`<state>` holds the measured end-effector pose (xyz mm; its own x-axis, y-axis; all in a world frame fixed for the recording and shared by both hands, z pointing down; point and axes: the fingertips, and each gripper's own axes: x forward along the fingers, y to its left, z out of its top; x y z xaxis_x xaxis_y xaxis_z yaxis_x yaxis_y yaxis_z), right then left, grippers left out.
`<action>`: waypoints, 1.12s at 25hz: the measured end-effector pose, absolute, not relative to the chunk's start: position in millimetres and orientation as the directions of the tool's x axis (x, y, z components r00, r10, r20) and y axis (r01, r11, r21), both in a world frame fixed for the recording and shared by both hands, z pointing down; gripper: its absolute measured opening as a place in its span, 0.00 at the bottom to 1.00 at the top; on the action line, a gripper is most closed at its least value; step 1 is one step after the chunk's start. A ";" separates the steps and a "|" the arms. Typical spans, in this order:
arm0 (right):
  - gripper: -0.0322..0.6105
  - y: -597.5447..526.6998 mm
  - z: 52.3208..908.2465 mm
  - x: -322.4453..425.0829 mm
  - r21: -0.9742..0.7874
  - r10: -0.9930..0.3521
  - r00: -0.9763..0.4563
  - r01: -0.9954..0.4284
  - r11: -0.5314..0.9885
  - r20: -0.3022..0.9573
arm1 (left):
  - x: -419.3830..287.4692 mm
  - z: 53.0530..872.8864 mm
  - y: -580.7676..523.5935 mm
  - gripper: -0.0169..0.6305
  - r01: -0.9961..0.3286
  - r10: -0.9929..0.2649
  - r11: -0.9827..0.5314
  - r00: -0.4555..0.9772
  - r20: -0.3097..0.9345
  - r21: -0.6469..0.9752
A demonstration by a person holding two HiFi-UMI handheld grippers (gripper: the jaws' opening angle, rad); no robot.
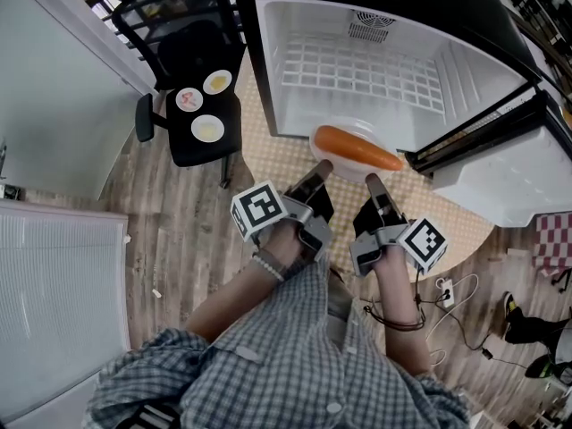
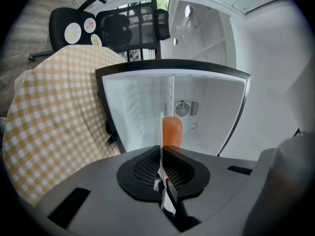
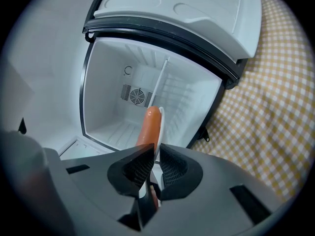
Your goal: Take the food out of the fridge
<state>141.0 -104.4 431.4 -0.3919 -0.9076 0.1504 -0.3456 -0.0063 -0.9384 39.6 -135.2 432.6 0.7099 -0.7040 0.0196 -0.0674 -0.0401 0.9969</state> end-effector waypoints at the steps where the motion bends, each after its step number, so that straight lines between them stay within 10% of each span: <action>1: 0.10 -103.6 435.1 141.2 -0.938 -0.907 -0.391 -0.346 -0.012 0.156 | 39.6 437.2 -134.2 0.05 -0.073 -0.703 -0.033 0.711 0.029 0.997; 28: 0.10 -59.3 504.7 182.7 -0.945 -0.939 -0.259 -0.289 -0.150 0.228 | 90.5 505.1 -105.9 0.05 -0.039 -0.527 0.009 0.849 0.038 0.999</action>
